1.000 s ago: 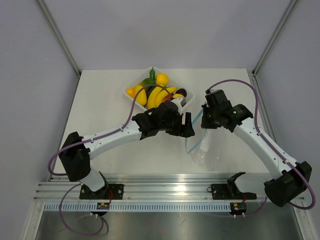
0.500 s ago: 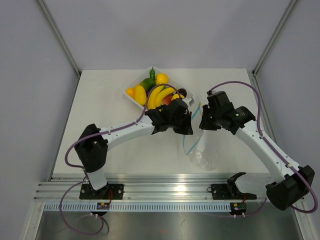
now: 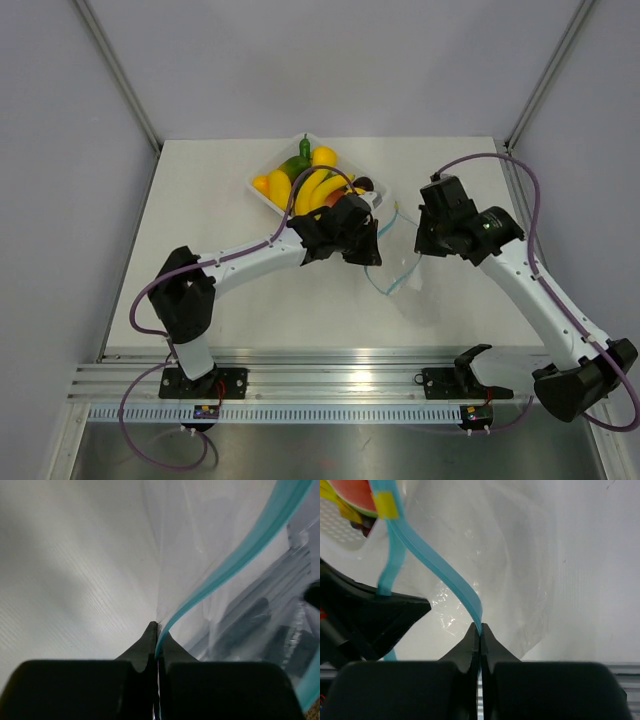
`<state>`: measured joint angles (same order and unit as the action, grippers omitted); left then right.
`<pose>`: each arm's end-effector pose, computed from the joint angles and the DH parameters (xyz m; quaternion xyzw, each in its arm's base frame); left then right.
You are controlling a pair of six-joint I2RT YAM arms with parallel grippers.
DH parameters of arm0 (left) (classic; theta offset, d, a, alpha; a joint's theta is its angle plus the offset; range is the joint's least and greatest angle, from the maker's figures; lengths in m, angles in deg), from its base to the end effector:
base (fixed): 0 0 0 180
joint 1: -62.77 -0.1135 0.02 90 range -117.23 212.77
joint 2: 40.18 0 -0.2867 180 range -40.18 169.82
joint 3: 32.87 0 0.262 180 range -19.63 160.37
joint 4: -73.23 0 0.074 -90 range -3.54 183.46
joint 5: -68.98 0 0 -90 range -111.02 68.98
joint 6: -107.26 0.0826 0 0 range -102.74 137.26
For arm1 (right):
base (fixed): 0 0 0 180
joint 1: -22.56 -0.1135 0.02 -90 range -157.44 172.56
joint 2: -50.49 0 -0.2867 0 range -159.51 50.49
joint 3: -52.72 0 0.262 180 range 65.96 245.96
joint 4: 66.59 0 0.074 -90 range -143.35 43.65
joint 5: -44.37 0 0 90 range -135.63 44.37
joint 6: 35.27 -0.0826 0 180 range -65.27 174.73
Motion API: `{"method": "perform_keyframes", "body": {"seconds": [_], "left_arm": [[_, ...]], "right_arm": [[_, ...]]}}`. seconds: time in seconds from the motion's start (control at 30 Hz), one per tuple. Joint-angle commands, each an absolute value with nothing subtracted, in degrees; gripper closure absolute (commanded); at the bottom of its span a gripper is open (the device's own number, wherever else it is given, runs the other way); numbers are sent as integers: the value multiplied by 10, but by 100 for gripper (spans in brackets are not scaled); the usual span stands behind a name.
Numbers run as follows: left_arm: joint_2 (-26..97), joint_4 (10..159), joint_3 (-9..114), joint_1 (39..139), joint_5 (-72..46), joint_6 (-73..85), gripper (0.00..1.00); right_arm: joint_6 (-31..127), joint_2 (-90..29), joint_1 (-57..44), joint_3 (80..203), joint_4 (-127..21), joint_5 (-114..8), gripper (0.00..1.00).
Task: Place the food in the zip-top bag and seal the zipper
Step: Open the zipper of the food storage bag at the center of the board.
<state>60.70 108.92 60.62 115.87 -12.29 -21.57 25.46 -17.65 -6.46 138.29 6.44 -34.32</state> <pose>0.2587 -0.3655 0.2550 0.1437 0.9038 -0.3339 0.2257 0.2272 0.1075 0.3302 0.0312 0.9506 0.0611 0.3029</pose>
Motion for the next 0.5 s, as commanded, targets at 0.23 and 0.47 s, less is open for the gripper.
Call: {"method": "perform_keyframes", "body": {"seconds": [0.23,0.47], "left_arm": [[646,1110,676,1151,-147,-187,100],[656,1104,678,1142,-130,-179,89]], "right_arm": [[242,-195,-114,1495,124,-239,100],[227,-211,-113,1412,89,-226,100]]}}
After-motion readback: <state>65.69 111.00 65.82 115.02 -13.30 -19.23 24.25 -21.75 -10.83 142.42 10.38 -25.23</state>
